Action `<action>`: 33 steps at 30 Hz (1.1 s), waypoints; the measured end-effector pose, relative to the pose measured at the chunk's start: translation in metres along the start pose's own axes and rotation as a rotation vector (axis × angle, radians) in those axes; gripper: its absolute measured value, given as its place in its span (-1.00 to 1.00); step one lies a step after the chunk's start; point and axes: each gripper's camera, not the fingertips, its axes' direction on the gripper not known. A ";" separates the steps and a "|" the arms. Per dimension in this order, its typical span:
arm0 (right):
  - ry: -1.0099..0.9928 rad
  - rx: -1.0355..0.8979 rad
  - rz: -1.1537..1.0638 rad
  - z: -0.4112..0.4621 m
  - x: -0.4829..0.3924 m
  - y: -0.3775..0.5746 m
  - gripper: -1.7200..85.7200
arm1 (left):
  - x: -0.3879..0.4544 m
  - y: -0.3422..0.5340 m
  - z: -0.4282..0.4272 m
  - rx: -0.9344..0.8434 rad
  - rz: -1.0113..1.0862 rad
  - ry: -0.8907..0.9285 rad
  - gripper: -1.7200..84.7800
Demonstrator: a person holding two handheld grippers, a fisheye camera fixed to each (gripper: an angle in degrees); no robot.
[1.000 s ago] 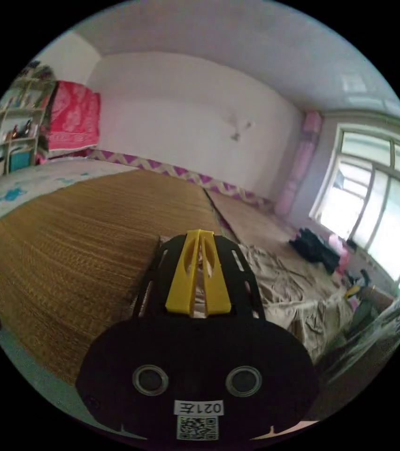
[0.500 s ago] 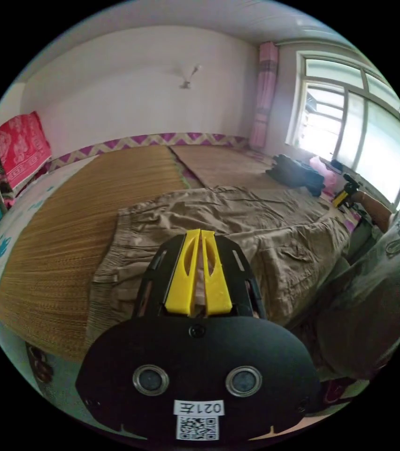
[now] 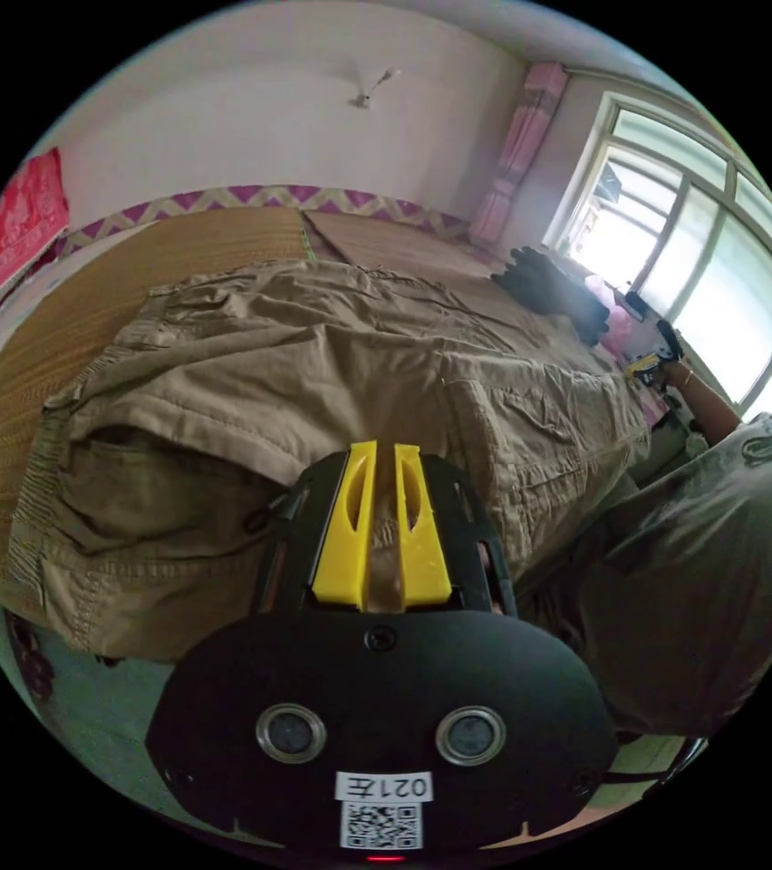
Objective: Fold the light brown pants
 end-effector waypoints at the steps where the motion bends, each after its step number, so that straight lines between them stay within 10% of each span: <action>1: 0.039 -0.003 -0.009 -0.003 0.002 -0.013 -0.98 | 0.005 0.003 0.001 0.010 -0.010 -0.007 -0.91; 8: 0.053 -0.277 -0.079 0.073 0.007 -0.046 -0.98 | 0.029 0.023 -0.001 0.058 -0.035 -0.085 -0.95; 20: 0.096 0.153 0.062 0.021 -0.064 0.049 -0.89 | 0.043 0.042 -0.013 0.069 -0.057 -0.069 -0.98; 24: 0.251 -0.080 0.063 0.082 -0.106 0.062 -0.97 | 0.069 0.044 -0.031 0.128 -0.034 -0.164 -0.98; 33: 0.566 0.128 0.294 0.095 -0.142 0.105 -0.97 | 0.092 0.073 -0.051 0.088 -0.076 -0.133 -0.95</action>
